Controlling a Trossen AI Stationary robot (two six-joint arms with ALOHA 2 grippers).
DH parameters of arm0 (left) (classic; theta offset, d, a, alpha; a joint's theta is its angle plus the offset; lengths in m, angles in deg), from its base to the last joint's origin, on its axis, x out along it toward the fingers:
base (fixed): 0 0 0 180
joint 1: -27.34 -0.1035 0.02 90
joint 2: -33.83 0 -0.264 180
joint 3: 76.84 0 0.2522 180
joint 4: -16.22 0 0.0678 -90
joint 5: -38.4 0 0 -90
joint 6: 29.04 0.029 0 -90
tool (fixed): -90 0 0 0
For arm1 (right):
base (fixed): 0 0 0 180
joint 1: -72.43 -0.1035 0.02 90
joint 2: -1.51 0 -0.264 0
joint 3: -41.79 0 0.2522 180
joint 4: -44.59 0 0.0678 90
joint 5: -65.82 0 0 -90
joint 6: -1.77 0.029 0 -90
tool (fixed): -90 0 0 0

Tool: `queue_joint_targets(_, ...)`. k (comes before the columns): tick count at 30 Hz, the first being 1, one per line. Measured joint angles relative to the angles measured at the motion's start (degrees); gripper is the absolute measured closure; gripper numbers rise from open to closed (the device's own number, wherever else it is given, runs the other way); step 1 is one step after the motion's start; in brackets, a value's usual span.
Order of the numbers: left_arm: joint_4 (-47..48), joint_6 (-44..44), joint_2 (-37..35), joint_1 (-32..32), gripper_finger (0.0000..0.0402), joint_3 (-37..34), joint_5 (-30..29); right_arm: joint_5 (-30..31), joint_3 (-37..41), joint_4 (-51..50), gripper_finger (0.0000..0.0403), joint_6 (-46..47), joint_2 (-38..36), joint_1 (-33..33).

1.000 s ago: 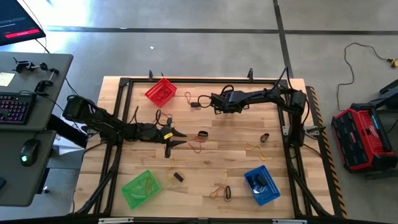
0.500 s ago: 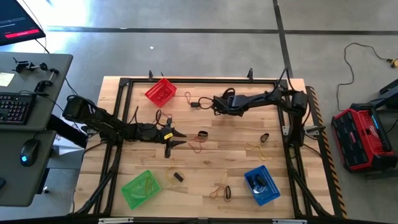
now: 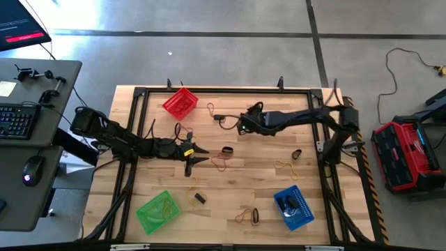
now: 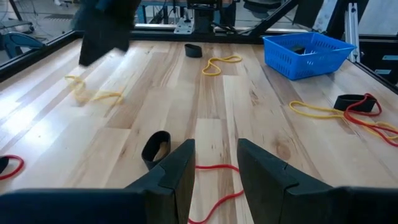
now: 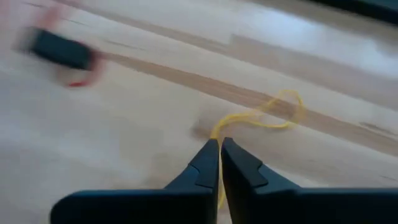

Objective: Sort rubber bands into baskets
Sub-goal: Put the yellow rubber band into the green basket

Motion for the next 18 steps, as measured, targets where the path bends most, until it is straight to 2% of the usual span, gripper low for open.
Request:
queue_joint_targets(5,0.0,0.0,0.0,0.0,0.0289,0.0,-0.4,4.5,0.0,2.8,0.0399,-0.7,-4.0,-7.0)
queue_joint_targets(8,0.0,0.0,0.0,0.0,0.0289,0.0,-1.0,7.7,0.0,6.2,0.0402,-0.7,-4.4,-11.4)
queue_joint_targets(11,0.0,0.5,0.0,0.0,0.0289,0.0,-1.2,8.3,0.0,7.5,0.0401,0.1,-3.9,-14.6)
queue_joint_targets(18,0.2,0.5,0.0,0.0,0.0289,0.1,-1.4,7.8,-0.1,3.8,0.04,3.4,0.3,-15.5)
